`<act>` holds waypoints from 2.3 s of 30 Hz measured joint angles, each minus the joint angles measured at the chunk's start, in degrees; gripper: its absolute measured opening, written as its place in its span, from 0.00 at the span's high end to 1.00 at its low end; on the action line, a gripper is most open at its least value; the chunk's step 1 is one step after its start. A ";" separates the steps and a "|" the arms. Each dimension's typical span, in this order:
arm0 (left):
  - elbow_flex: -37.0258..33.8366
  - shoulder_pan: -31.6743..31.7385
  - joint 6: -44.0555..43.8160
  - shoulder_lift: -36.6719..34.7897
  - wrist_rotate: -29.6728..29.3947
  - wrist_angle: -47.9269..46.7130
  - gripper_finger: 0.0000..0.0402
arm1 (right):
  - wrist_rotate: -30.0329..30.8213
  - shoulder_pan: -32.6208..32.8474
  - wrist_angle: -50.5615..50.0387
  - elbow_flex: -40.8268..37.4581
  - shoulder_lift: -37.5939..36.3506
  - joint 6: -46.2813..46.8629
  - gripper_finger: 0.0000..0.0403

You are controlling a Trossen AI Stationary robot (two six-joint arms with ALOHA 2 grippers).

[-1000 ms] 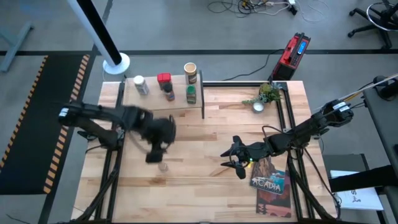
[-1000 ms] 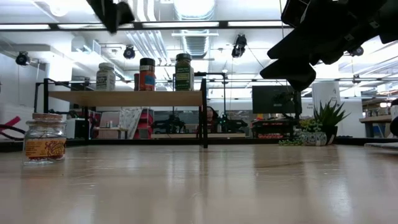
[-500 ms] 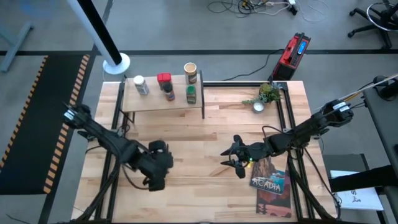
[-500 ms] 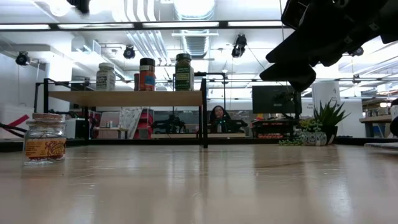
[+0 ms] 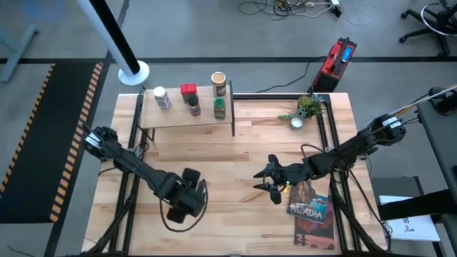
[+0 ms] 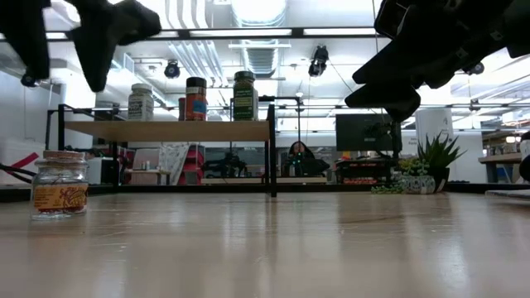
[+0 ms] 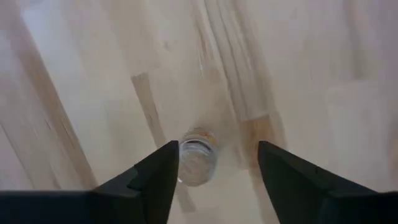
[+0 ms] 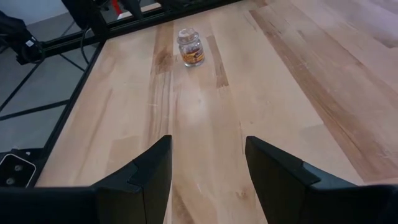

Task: Shelf spices
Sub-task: Put the transparent seasoning bottle on the shelf

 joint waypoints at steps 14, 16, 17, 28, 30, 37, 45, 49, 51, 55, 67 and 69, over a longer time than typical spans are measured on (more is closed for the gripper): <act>-3.87 0.17 14.97 6.64 -1.91 -0.65 0.32 | -0.02 0.00 0.02 0.00 0.00 0.04 0.55; -3.87 0.25 15.11 6.83 -2.28 -0.56 0.33 | -0.02 0.00 -0.01 0.00 0.00 0.04 0.55; -3.95 0.28 15.02 6.86 -2.37 -0.51 0.33 | -0.03 0.00 0.00 0.00 0.00 0.04 0.55; -7.93 0.46 16.40 6.83 -2.41 1.04 0.35 | -0.02 0.00 0.00 0.00 0.00 0.07 0.55; -8.32 0.49 16.74 6.83 -2.41 1.63 0.36 | -0.03 0.00 -0.01 0.00 0.00 0.07 0.55; -9.88 0.57 19.34 6.79 -2.44 6.87 0.42 | -0.02 0.00 -0.02 0.00 0.00 0.07 0.55; -13.77 0.57 19.57 6.76 -2.48 8.57 0.49 | -0.04 0.00 0.00 0.00 0.00 0.07 0.55; -14.51 0.57 19.49 6.56 -2.48 8.87 0.50 | -0.04 0.00 0.00 0.00 0.00 0.07 0.55; -14.76 0.57 19.49 6.52 -2.48 9.16 0.51 | -0.04 0.00 0.00 0.00 0.00 0.07 0.55; -15.19 0.57 19.45 6.46 -2.50 9.42 0.50 | -0.02 0.00 0.00 0.00 0.00 0.07 0.55; -15.26 2.19 18.26 6.53 -1.60 9.52 0.54 | -0.04 0.00 0.00 0.00 0.00 0.07 0.55; -15.28 2.98 16.77 6.48 -1.34 9.70 0.54 | -0.04 0.00 0.00 0.00 0.00 0.07 0.55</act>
